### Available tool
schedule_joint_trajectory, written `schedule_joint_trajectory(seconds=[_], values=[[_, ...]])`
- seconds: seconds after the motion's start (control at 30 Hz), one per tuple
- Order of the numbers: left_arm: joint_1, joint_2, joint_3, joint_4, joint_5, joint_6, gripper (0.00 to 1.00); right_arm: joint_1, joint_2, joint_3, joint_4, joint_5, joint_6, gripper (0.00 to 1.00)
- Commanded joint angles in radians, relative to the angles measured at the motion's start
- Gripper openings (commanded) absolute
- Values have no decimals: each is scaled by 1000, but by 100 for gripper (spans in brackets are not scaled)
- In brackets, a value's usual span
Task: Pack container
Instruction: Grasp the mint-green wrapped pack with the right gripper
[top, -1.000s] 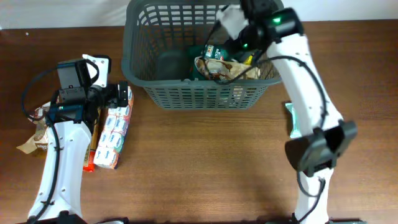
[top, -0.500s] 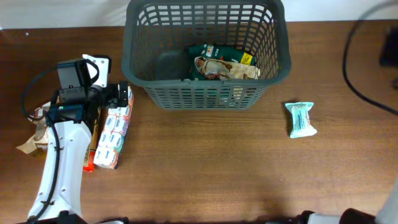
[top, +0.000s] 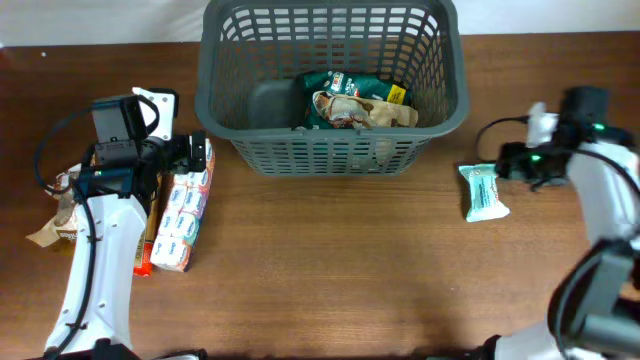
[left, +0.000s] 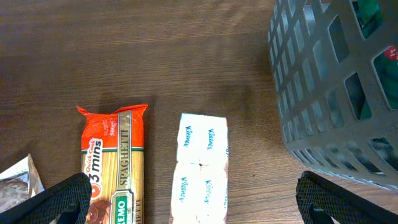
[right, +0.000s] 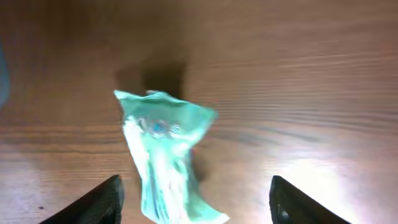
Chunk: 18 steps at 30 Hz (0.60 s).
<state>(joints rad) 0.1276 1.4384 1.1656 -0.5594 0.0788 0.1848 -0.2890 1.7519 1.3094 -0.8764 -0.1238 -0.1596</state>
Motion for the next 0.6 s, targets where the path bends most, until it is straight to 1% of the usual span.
schedule_joint_trajectory(seconds=[0.0,0.27,0.3,0.37,0.43,0.5,0.57], values=[[5,5,18,0,11,-12,99,31,93,-4,0,-23,-30,73],[5,5,18,0,11,-12,99,43,194,-4,-3,-23,-46,73],[5,5,18,0,11,-12,99,46,201,-4,-3,-23,-46,70],[5,5,18,0,11,-12,99,55,216,-4,-6,-23,-46,56],[5,5,18,0,11,-12,99,66,228,-5,-7,-22,-45,36],[5,5,18,0,11,-12,99,76,234,-5,-8,-23,-45,29],[5,5,18,0,11,-12,99,86,234,-4,-8,-23,-45,12]])
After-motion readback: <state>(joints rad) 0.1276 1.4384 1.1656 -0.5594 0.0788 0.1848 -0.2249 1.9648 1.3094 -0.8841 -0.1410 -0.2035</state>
